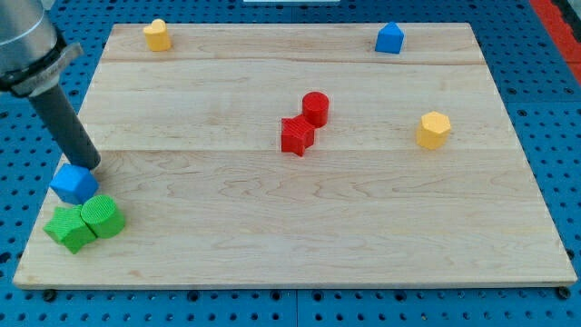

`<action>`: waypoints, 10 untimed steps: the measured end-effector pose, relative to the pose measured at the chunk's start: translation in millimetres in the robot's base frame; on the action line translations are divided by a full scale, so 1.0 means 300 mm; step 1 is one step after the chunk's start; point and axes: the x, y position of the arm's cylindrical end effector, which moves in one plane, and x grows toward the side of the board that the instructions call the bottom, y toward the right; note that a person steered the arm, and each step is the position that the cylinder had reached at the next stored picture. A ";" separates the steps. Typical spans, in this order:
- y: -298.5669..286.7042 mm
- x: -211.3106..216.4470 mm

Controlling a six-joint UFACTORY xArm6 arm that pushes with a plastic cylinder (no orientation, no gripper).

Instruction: Keep the blue triangle in between the yellow heart and red circle

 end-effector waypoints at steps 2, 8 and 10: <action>0.175 -0.225; 1.209 -0.884; 1.073 -0.752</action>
